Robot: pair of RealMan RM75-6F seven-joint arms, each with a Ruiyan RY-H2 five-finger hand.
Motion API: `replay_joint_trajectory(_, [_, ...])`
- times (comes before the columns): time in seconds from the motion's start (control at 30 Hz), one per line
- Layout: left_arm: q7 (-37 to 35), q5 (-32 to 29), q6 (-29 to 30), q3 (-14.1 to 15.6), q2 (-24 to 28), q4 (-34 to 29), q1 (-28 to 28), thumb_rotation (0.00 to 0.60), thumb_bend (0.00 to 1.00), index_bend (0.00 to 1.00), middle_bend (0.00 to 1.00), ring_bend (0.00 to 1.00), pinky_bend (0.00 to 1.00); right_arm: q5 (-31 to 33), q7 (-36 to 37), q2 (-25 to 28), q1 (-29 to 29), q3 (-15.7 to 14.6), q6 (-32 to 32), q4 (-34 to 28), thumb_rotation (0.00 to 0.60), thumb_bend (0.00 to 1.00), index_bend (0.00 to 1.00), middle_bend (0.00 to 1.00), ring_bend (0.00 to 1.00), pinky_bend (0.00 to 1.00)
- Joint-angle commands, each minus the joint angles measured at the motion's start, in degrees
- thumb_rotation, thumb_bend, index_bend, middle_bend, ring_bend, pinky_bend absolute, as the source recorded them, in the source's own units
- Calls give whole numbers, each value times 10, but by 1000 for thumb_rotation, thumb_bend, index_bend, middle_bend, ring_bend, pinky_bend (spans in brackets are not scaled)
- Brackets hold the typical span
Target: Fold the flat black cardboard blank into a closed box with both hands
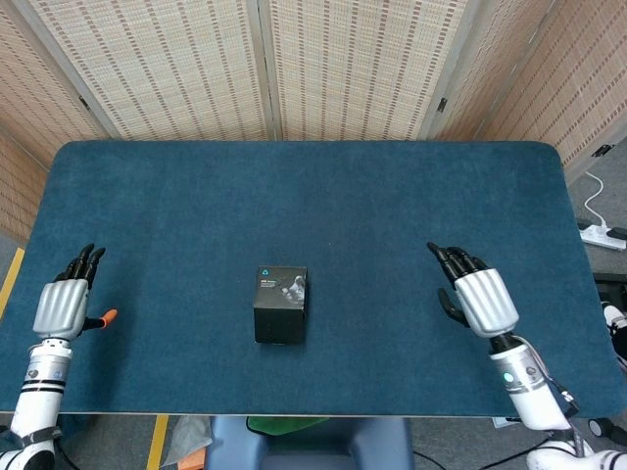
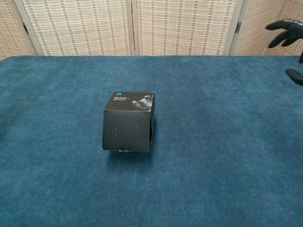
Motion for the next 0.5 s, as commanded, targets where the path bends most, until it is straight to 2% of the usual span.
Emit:
replay_joint_trajectory(0.03, [11,12,27,8,5,-9,18,600,186,19,55,118,263,12,33,31,-30,-15,10,-12,600,481,18,156,66,280])
replay_joint_trajectory(0.2, [25,65,115,42,11,-40,77,600,186,26,54,102,232,3,80,61,-116,-43,90,1,600,482,18,139,48,258])
replay_joint_trajectory(0.5, [13,122,177,62,12,-63,129,600,186,26,47,85,192,-5,136,92,-176,-51,114,-19,600,482,19,124,31,231])
